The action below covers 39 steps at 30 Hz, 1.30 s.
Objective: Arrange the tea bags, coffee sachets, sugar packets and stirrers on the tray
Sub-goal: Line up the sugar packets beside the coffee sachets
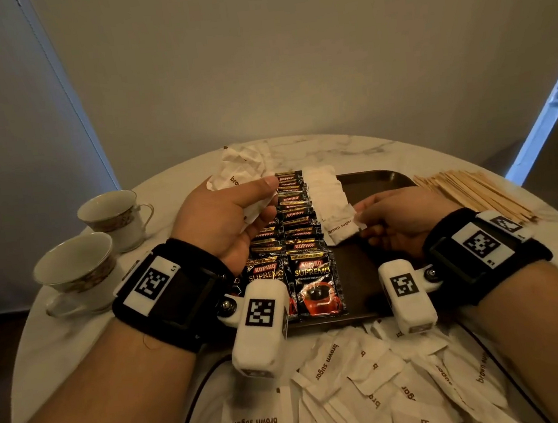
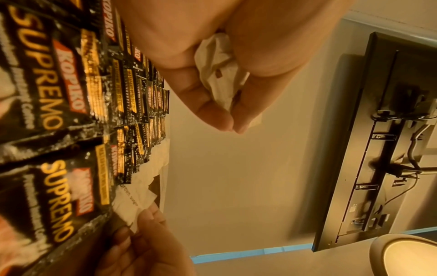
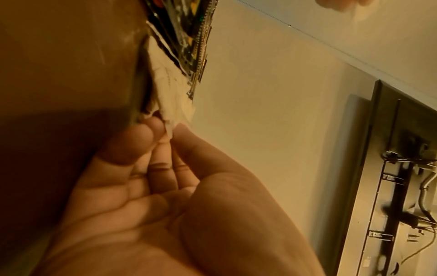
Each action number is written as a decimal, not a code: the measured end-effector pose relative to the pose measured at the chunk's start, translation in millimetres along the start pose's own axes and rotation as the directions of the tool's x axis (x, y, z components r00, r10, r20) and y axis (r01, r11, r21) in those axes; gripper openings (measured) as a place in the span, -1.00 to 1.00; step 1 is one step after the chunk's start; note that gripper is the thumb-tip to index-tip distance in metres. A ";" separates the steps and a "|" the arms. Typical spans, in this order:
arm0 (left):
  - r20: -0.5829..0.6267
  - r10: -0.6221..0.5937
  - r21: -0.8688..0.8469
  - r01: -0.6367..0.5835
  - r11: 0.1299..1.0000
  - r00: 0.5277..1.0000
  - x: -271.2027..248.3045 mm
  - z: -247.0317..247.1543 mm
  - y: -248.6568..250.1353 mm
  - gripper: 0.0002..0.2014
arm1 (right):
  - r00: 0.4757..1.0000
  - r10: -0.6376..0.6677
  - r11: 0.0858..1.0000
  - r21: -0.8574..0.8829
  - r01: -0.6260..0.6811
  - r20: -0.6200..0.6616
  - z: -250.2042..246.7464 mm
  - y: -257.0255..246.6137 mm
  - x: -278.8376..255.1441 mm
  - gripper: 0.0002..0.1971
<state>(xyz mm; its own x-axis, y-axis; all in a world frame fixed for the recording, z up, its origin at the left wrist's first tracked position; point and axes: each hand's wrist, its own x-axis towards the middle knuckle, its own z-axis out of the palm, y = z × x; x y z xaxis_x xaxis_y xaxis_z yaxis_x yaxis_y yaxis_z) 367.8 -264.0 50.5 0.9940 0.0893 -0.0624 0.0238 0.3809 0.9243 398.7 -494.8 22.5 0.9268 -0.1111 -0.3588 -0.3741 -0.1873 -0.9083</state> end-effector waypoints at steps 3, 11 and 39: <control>0.000 0.015 -0.007 -0.015 1.000 1.000 -0.4 -0.3 1.1 -0.69 | 1.000 0.009 1.000 -0.018 -0.009 -0.005 -1.0 -1.0 -1.0 -0.83; -0.001 0.022 -0.013 -0.022 1.000 1.000 -2.5 0.2 3.6 -0.72 | 0.998 -0.027 1.000 0.014 0.028 -0.049 1.8 -1.2 -1.2 -0.79; 0.004 -0.016 0.038 0.016 0.999 1.000 -1.2 0.0 -0.7 -0.86 | 0.998 0.053 0.994 0.091 -0.056 0.042 8.4 -10.3 -17.4 -0.82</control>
<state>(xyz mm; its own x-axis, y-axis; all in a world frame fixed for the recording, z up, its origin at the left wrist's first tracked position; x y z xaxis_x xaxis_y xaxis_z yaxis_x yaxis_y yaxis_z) 366.6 -264.3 49.9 0.9939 0.0797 -0.0760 0.0438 0.3471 0.9368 386.8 -482.8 36.3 0.9063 -0.0801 -0.4149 -0.4212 -0.0914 -0.9024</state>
